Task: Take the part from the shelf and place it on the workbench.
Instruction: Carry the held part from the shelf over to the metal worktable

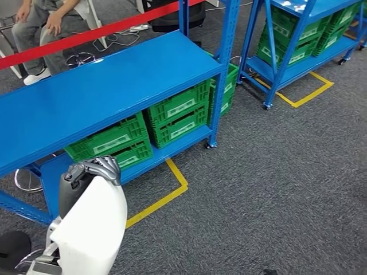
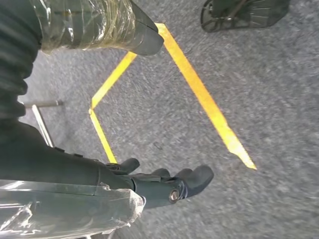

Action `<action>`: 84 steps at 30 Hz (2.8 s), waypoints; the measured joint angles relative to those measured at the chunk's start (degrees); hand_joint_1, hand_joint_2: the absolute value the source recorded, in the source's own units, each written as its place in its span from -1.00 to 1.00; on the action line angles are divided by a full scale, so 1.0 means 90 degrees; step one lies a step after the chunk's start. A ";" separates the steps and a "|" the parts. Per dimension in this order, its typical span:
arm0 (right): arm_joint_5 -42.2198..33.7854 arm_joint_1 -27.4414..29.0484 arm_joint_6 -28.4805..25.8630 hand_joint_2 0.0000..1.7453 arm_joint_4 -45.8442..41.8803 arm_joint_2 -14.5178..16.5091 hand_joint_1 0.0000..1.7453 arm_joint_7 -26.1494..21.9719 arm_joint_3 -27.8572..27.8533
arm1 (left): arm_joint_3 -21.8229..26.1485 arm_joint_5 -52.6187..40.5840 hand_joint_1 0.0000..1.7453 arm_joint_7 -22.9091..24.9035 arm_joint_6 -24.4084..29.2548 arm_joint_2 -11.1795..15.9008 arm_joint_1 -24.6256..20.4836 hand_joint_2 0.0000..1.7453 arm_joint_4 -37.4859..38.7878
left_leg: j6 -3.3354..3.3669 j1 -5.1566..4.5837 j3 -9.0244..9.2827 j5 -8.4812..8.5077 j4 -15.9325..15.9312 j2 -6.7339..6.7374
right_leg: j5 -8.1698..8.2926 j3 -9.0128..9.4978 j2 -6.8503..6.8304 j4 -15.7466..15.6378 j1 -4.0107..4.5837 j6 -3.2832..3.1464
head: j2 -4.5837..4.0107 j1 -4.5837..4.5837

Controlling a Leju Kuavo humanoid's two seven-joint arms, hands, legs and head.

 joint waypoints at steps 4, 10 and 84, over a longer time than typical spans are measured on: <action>-0.0002 -0.0014 0.0001 1.00 0.0000 0.0000 -1.00 -0.0002 -0.0006 | 0.0002 -0.0012 1.00 -0.0007 -0.0002 0.0010 0.0014 1.00 -0.0001 | -0.0070 0.0044 -0.0643 -0.0678 0.1453 -0.0433 | 0.0046 -0.0040 0.0318 -0.0004 -0.0015 -0.0069 | -0.0001 -0.0039; -0.0008 -0.0015 0.0021 1.00 0.0000 0.0005 -1.00 -0.0001 -0.0013 | 0.0005 -0.0030 1.00 -0.0009 -0.0001 0.0019 0.0010 1.00 -0.0004 | 0.0041 0.0076 -0.0071 0.0246 0.0053 -0.0953 | 0.0072 -0.0115 0.0818 0.0073 -0.0021 0.0000 | 0.0001 -0.0036; -0.0070 0.0018 0.0156 1.00 -0.0004 -0.0101 -1.00 -0.0077 -0.0165 | 0.0254 0.0155 1.00 -0.0075 -0.0034 -0.0209 -0.0354 1.00 0.0149 | 0.0181 0.0059 -0.0062 0.0275 -0.0149 -0.0088 | -0.0179 -0.0599 0.0051 0.0927 -0.0011 0.0250 | -0.0001 0.0098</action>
